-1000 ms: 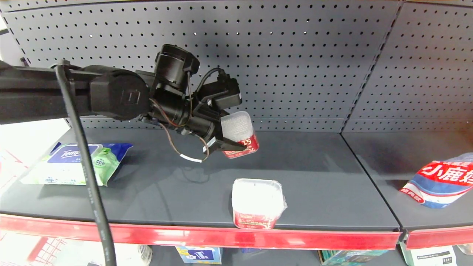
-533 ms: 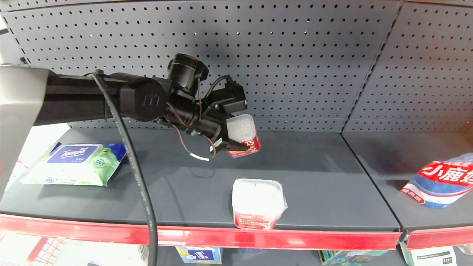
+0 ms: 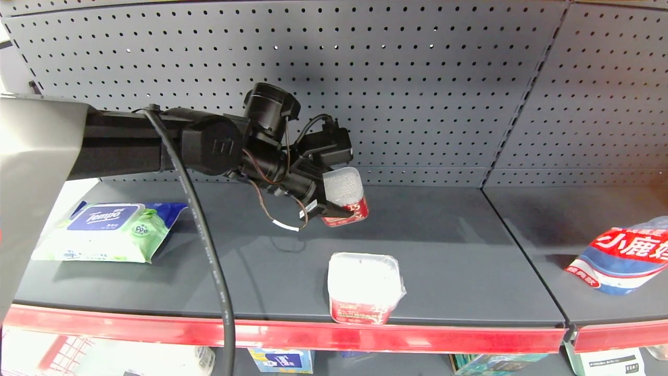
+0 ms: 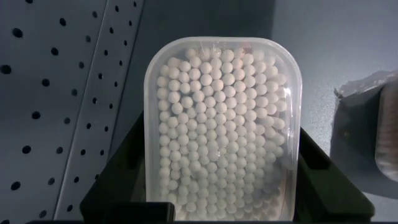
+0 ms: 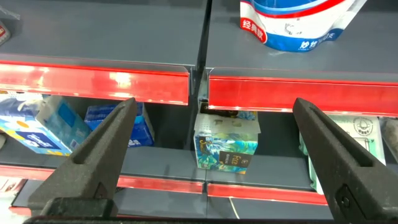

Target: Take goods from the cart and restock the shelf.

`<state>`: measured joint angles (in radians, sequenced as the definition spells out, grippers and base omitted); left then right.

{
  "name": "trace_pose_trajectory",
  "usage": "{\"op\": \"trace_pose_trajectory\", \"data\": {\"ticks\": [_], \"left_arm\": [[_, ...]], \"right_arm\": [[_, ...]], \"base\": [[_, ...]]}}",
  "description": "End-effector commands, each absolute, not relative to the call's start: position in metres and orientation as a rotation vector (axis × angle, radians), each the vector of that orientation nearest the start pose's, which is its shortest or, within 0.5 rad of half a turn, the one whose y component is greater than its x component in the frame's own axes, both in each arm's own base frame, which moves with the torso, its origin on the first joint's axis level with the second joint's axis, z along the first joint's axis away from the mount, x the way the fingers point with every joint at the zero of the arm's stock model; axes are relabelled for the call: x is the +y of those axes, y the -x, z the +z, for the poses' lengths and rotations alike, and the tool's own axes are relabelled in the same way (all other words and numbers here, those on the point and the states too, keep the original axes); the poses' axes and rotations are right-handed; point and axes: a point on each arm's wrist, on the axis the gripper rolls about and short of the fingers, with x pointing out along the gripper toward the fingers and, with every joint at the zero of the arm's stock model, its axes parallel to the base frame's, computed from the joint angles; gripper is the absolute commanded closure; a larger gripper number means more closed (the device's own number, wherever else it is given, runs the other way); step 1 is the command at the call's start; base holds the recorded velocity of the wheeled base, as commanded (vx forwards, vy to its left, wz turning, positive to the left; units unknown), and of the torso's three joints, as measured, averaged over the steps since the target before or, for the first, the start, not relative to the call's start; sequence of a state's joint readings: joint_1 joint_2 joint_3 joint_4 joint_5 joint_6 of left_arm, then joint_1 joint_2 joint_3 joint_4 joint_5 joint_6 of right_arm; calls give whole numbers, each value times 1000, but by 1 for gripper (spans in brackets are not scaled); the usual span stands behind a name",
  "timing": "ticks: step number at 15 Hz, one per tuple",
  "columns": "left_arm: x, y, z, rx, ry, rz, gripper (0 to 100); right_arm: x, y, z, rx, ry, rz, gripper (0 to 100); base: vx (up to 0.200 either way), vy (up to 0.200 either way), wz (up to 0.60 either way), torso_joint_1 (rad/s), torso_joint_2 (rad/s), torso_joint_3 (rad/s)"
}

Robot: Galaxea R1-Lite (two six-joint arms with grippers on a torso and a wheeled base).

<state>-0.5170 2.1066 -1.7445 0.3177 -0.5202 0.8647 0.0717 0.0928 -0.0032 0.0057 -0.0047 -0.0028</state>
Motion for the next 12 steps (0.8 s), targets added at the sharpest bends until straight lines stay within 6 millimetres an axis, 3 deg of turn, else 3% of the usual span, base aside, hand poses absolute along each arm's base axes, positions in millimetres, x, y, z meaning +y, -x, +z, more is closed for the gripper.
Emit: {"op": "trace_pose_trajectory", "data": {"ticks": [1,10,11,12], "left_arm": [[-220,-358,205,229,-752,-1242,100],[-219,-356,198,266,-782,-1263,100],[-219,-356,197,267,-784,-1265,0],[-219,-356,197,268,-786,-1262,0]], "right_arm": [[-1,16,78,96,7,68,0],[-1,16,78,96,7,68,0],[-1,16,78,96,7,68,0],[-1,16,78,96,7,68,0]], "base": [[0,0,0,0,0,0],[0,0,0,0,0,0],[0,0,0,0,0,0],[0,0,0,0,0,0]]}}
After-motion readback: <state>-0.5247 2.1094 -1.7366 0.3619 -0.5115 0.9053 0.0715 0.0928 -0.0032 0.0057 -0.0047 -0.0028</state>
